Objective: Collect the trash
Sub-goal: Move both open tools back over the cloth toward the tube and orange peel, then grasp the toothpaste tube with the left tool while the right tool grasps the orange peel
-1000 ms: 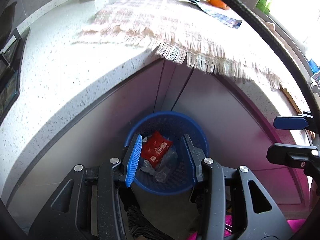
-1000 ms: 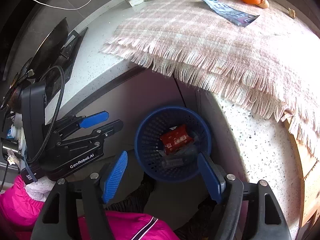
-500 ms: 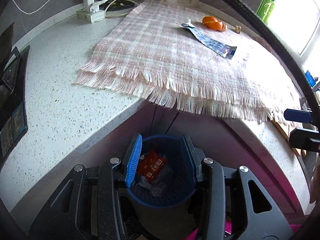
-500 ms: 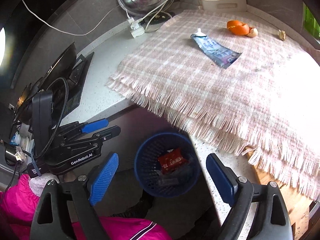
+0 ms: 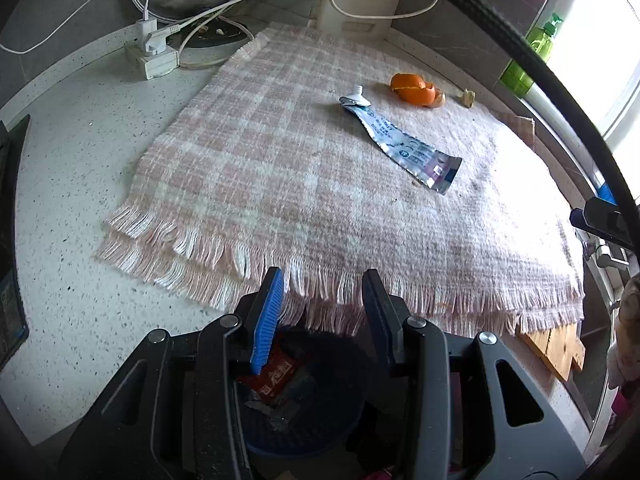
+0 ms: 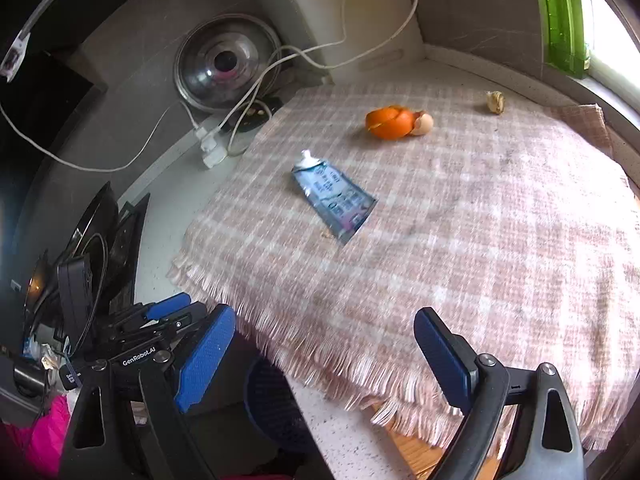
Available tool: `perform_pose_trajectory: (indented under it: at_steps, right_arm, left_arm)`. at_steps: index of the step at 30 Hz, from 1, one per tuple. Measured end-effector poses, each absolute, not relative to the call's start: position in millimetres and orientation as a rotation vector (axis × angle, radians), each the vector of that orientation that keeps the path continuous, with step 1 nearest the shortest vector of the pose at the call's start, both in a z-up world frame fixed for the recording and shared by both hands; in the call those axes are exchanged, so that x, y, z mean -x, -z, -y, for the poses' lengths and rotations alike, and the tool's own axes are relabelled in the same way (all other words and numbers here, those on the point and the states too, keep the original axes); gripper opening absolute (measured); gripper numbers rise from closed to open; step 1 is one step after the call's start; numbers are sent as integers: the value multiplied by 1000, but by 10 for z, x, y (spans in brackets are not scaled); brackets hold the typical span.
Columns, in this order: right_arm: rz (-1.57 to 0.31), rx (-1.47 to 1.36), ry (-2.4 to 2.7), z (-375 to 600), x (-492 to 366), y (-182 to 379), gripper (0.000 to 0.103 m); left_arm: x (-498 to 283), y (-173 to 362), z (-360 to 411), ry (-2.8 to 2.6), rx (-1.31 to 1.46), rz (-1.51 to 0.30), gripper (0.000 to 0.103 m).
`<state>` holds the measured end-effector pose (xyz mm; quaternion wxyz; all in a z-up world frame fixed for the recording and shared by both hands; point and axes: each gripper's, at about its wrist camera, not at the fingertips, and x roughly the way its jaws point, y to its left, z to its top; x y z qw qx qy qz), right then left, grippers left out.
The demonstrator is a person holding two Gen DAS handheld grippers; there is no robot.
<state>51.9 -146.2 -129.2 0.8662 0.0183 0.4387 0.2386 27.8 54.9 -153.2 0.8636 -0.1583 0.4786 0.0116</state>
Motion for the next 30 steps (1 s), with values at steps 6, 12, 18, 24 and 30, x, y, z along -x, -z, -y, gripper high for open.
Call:
perform_pose_trajectory:
  at_steps: [6, 12, 18, 24, 30]
  right_arm:
    - [-887, -134, -470, 1726, -947, 1181, 93]
    - [-908, -252, -463, 1915, -1453, 1173, 91]
    - [-900, -247, -509, 1823, -1895, 1068, 91]
    - [-895, -121, -594, 1479, -2308, 961, 88]
    - [-954, 51, -670, 1054, -2719, 981, 77]
  left_arm:
    - [-567, 1525, -508, 2, 375, -1004, 41]
    - [-870, 1554, -486, 5, 402, -1013, 41]
    - [-1189, 1594, -487, 10, 453, -1018, 41]
    - [-1495, 1634, -493, 19, 499, -1021, 41]
    - [-1757, 1745, -539, 26, 562, -1038, 41]
